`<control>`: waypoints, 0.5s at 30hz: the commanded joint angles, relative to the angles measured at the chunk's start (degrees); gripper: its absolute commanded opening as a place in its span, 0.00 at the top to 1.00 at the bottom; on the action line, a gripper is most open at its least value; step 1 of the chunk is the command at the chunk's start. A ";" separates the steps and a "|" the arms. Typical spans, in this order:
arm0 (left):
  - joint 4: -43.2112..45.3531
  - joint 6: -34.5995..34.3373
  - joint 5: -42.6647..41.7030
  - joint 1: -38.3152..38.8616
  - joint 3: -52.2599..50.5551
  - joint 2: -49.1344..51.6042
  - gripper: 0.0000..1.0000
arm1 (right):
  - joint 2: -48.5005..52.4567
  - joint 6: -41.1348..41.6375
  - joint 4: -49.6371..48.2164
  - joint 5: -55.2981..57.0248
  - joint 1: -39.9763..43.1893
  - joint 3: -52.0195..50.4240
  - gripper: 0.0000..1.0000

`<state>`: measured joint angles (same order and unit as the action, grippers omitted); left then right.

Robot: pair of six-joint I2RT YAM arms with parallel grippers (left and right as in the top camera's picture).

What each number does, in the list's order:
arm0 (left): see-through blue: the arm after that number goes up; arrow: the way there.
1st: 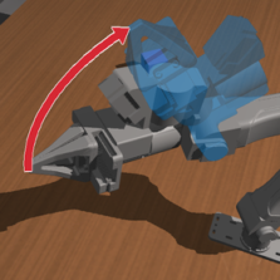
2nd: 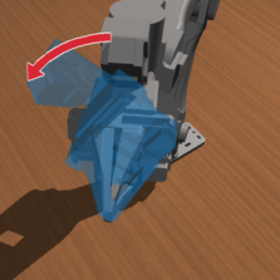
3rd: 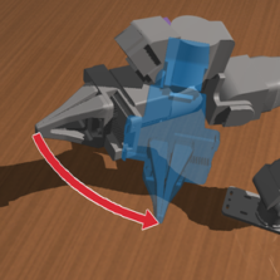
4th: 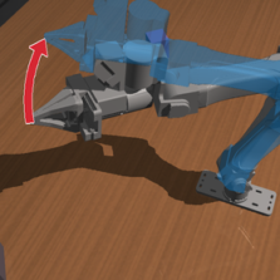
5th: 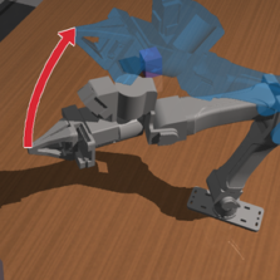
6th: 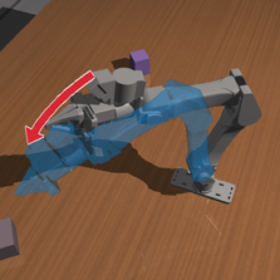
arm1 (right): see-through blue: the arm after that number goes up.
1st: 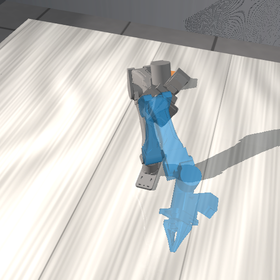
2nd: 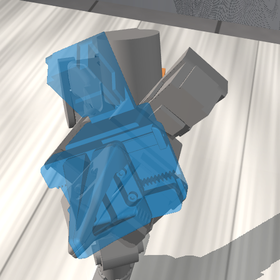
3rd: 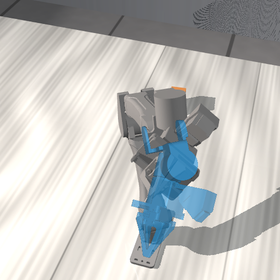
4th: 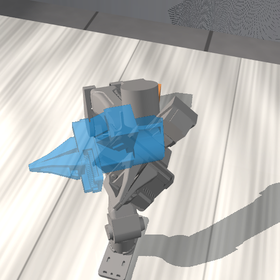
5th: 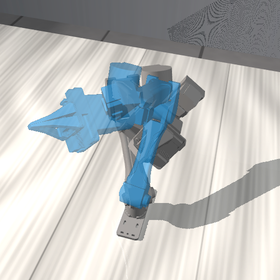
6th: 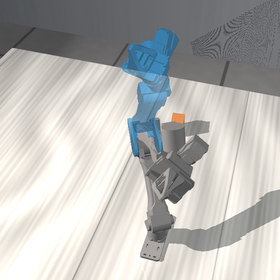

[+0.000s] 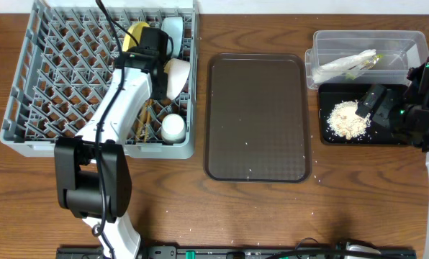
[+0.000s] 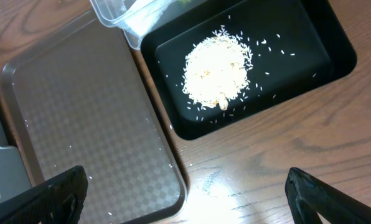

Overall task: Sort waste into correct bins and load items into the dishwasher
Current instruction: 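Carry the second chopstick into the dish rack and release it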

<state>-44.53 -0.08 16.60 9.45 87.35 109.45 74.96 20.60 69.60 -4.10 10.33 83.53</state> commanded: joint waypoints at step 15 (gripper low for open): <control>-5.09 -6.43 1.84 -0.74 0.59 -13.62 0.31 | -0.04 0.59 0.07 -0.02 0.85 0.57 0.01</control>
<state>-48.12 -2.68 17.10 8.78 87.35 103.70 74.96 20.60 69.58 -4.10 10.33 83.53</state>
